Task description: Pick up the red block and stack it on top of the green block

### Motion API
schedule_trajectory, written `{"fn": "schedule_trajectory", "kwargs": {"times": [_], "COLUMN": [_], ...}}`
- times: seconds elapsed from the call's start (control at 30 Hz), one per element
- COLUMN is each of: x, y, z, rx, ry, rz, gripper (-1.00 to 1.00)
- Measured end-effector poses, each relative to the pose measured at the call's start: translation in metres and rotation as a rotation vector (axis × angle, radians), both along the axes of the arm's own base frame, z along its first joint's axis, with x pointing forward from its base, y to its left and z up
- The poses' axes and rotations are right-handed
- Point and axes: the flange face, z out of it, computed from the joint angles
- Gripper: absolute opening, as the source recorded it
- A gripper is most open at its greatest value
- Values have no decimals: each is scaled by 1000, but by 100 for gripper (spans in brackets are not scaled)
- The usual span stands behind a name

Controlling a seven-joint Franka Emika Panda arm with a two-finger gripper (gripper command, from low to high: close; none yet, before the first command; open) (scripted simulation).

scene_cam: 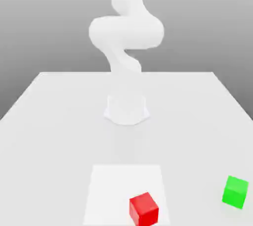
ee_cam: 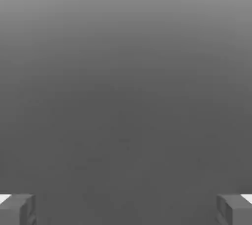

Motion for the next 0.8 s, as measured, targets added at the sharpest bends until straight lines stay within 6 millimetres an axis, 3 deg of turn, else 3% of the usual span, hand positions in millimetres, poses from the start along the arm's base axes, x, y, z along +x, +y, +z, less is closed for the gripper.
{"fn": "schedule_trajectory", "kwargs": {"times": [0.2, 0.4, 0.6, 0.8], "x": [68, 108, 122, 109], "y": [8, 20, 32, 38], "z": [-100, -209, -324, -436], "rx": [-29, -64, -107, -157], "ry": [173, 340, 505, 670], "rz": [96, 188, 281, 368], "gripper": [0, 0, 0, 0]}}
